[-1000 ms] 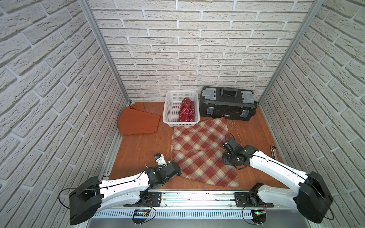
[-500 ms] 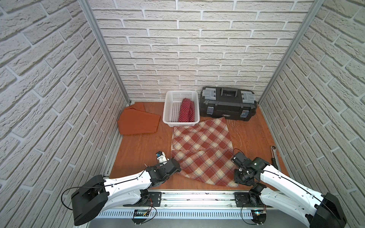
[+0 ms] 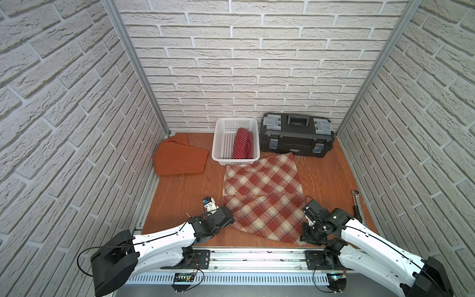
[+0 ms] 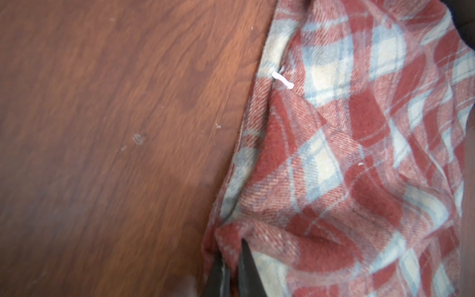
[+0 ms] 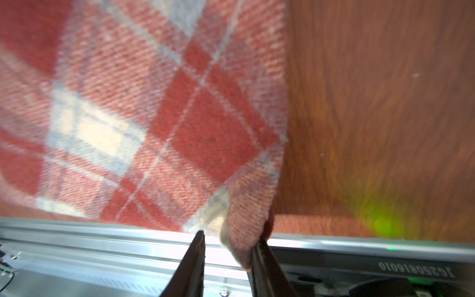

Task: Roll up the skirts
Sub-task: Fold the skirt at the center of the board.

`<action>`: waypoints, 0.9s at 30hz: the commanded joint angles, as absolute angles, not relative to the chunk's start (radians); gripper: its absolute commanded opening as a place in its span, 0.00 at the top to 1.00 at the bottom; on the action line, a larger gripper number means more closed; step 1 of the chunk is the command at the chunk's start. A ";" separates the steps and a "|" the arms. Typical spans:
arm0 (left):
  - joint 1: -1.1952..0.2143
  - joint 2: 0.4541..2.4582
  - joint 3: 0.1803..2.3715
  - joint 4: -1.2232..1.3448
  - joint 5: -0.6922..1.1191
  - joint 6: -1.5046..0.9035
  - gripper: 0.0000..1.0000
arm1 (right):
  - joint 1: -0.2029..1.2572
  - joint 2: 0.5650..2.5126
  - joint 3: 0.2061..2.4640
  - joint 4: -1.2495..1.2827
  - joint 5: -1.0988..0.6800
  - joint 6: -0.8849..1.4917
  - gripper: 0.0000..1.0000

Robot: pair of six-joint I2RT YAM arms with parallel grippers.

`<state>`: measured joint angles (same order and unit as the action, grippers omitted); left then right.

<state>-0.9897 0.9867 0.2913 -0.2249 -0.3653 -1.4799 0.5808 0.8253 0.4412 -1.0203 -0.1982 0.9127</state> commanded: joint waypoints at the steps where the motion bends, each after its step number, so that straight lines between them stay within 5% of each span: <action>1: -1.003 0.975 0.279 -0.270 -0.342 -1.495 1.00 | 0.586 0.804 0.405 -1.170 -0.253 0.945 0.77; 5: -1.034 0.956 0.286 -0.304 -0.343 -1.518 1.00 | 0.588 0.815 0.423 -1.188 -0.235 0.915 0.97; 18: -1.141 0.843 0.370 -0.472 -0.348 -1.545 1.00 | 0.588 0.765 0.650 -1.311 -0.161 0.871 0.98; 27: -0.935 0.922 0.527 -0.382 -0.227 -1.283 1.00 | 0.570 0.914 0.859 -1.160 -0.021 0.760 0.98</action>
<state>-0.9981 0.8917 0.4839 -0.4397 -0.2813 -1.4059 0.5785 0.8661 0.8150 -1.2335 -0.0940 0.8211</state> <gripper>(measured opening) 0.074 0.047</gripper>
